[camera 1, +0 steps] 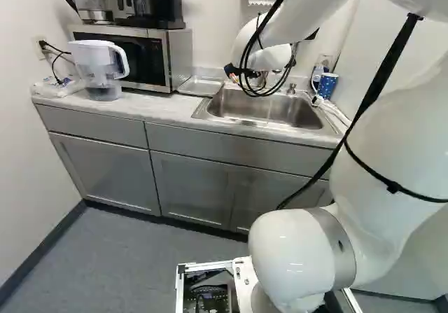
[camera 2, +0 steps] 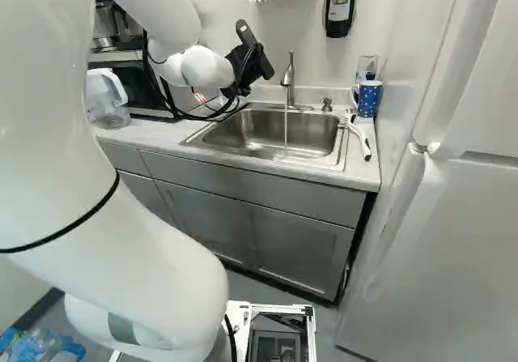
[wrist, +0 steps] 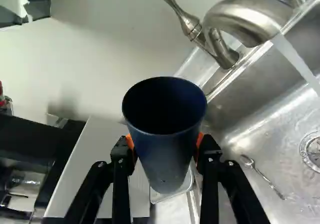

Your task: Rinse the cup and place it in the tray

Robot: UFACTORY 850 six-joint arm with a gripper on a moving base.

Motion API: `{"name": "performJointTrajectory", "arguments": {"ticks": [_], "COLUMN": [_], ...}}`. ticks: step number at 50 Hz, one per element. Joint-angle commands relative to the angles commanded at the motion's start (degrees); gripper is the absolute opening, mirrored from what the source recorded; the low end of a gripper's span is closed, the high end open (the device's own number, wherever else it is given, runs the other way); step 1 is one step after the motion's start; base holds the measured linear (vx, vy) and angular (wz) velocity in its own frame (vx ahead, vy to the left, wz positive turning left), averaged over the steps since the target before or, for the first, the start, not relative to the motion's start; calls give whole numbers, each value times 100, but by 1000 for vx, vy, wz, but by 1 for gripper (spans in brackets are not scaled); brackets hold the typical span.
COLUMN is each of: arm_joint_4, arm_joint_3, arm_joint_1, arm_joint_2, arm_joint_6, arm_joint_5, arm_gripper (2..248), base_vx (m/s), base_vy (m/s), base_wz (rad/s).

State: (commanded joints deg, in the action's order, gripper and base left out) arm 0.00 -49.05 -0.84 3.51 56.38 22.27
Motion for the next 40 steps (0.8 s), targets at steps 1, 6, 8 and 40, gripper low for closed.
{"name": "performJointTrajectory", "arguments": {"ticks": [1, 6, 8, 40], "arm_joint_4": [0, 0, 0, 0], "arm_joint_3": [0, 0, 0, 0], "arm_joint_1": [0, 0, 0, 0], "arm_joint_2": [0, 0, 0, 0], "arm_joint_6": [-61, -362, -482, -2411], "arm_joint_5": [0, 0, 0, 0], "arm_gripper": [125, 125, 125, 125], "base_vx": [0, 0, 0, 0], "base_vy": [0, 0, 0, 0], "base_wz": [0, 0, 0, 0]}}
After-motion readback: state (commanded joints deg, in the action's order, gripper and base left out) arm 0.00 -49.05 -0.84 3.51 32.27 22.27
